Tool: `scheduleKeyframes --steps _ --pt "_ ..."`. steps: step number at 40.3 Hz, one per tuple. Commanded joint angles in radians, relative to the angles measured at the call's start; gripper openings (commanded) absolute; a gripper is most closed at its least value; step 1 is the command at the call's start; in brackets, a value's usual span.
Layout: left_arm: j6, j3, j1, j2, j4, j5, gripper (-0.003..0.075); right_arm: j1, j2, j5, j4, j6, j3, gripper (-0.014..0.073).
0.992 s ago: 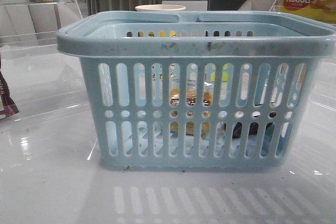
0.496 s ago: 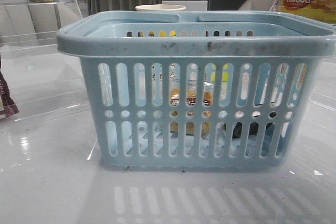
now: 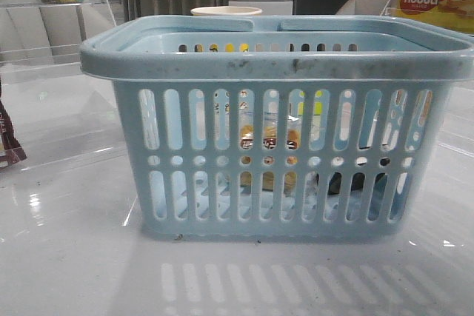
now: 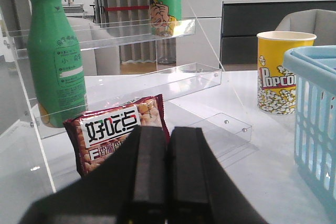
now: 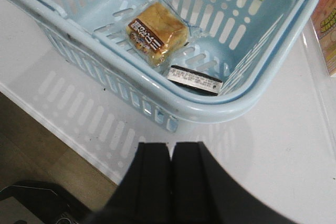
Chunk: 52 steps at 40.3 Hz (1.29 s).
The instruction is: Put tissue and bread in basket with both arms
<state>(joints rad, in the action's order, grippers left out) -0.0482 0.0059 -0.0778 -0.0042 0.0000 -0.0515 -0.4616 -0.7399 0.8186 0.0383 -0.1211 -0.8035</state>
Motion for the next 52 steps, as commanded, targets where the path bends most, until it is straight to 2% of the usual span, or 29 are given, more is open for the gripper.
scheduleKeyframes --steps 1,12,15,20,30,36,44,52 --pt "0.001 0.008 -0.008 -0.019 0.000 0.090 0.0093 0.007 0.005 -0.061 -0.008 0.001 -0.026 0.0028" --pt "0.001 0.008 -0.008 -0.019 0.000 0.090 0.0093 0.006 0.012 -0.068 -0.008 0.001 -0.018 0.0028" --pt "0.001 0.008 -0.008 -0.019 0.000 0.090 0.0093 0.033 0.041 -0.076 -0.008 0.001 0.011 0.0028" --pt "0.001 0.008 -0.008 -0.019 0.000 0.090 0.0093 0.131 0.151 -0.184 -0.010 0.001 0.123 0.0028" --pt "0.001 0.008 -0.008 -0.019 0.000 0.090 0.0093 0.351 0.469 -0.528 0.010 0.001 0.452 0.0028" --pt "0.001 0.008 -0.008 -0.019 0.000 0.090 0.0093 0.465 0.639 -0.646 0.010 0.001 0.620 0.0028" --pt "0.001 0.008 -0.008 -0.019 0.000 0.090 0.0093 0.504 0.753 -0.692 0.012 0.001 0.757 0.0028" --pt "0.001 0.008 -0.008 -0.017 0.000 0.090 0.0093 0.516 0.770 -0.741 0.013 0.001 0.827 0.0028"
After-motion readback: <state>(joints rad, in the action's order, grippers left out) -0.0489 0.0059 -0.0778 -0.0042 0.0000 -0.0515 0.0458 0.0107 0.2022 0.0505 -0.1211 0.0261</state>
